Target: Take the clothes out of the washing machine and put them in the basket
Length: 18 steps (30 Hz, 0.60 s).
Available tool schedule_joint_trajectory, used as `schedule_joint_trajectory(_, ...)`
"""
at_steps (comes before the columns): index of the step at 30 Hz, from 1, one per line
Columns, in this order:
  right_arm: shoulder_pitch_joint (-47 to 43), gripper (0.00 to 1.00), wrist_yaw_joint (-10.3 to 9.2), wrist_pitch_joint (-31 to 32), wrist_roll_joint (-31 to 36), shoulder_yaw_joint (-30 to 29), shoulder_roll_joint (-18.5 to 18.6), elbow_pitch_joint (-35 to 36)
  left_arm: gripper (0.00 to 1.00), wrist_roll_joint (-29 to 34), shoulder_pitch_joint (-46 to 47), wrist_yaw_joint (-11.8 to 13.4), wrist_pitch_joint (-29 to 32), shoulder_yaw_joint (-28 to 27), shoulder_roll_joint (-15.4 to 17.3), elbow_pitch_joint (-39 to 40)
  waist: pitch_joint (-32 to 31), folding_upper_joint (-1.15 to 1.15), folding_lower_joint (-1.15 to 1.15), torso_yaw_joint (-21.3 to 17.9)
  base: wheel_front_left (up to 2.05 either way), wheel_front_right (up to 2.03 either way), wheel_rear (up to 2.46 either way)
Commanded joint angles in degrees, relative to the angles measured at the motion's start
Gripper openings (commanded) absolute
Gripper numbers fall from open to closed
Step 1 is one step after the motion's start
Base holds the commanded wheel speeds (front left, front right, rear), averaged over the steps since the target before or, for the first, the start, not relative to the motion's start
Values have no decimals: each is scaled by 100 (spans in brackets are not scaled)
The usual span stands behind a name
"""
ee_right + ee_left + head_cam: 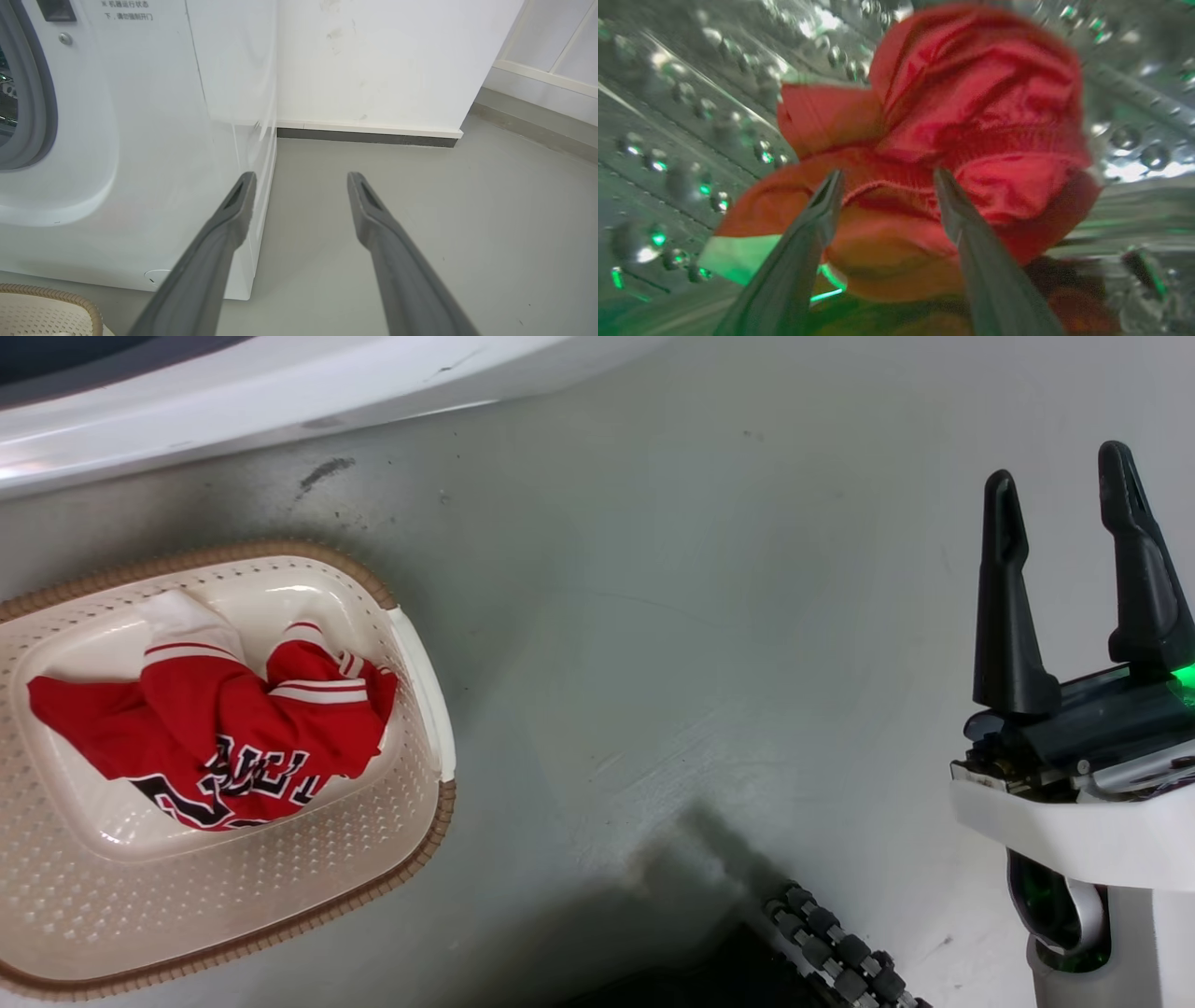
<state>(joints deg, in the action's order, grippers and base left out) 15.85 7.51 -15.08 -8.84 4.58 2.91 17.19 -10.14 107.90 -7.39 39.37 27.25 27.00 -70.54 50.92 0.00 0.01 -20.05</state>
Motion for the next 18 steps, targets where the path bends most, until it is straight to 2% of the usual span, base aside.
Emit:
schedule_joint_trajectory(1,47,100,-4,-14,-63,-19,-5,38,100,-64,184,1,234,117,101,25,94,0,-1,-59,0,0,0)
schedule_joint_trajectory(6,8,100,-4,-14,-117,50,-6,40,100,-279,204,0,587,422,394,204,210,0,-1,-153,0,0,0)
schedule_joint_trajectory(18,17,100,-4,-14,-145,84,-5,68,100,-714,17,0,889,836,718,647,320,0,-1,-238,0,0,0)
